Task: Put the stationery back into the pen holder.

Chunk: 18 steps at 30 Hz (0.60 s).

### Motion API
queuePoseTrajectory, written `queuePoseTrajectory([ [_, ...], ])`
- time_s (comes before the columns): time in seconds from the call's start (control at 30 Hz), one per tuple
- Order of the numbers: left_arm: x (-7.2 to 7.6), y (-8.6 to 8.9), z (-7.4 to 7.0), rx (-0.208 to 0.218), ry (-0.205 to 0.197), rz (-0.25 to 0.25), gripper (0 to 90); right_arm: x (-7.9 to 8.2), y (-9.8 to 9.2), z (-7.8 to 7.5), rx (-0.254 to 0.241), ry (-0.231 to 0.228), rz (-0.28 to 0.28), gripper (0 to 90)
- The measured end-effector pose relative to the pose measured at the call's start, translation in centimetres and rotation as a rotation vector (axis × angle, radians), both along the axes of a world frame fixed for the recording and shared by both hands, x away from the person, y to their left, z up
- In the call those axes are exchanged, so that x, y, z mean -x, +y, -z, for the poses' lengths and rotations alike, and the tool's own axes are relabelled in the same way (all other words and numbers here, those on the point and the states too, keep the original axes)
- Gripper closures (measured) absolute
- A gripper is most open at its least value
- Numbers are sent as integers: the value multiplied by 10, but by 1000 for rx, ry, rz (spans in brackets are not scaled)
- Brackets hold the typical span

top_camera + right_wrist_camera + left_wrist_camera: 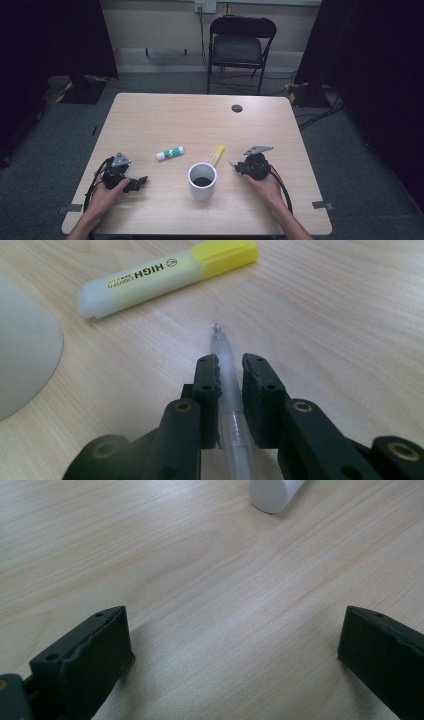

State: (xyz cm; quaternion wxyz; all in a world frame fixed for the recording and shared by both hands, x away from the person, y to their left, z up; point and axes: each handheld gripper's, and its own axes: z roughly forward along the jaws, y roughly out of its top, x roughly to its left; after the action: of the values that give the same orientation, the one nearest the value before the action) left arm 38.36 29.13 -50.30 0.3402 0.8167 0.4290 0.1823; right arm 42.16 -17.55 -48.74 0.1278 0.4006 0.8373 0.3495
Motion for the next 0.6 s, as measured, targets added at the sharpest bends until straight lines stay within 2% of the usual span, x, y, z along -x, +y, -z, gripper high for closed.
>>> queuePoseTrajectory([
  [0.23, 0, 0, 0, 0, -1, 1, 2, 5, 7, -2, 30, -5, -45, 726],
  [0.43, 1, 0, 0, 1, -4, 1, 3, 7, 9, -2, 66, -29, -71, 745],
  [0.6, 1, 0, 0, 6, -4, 0, 3, 4, 6, -2, 68, -32, -48, 777],
])
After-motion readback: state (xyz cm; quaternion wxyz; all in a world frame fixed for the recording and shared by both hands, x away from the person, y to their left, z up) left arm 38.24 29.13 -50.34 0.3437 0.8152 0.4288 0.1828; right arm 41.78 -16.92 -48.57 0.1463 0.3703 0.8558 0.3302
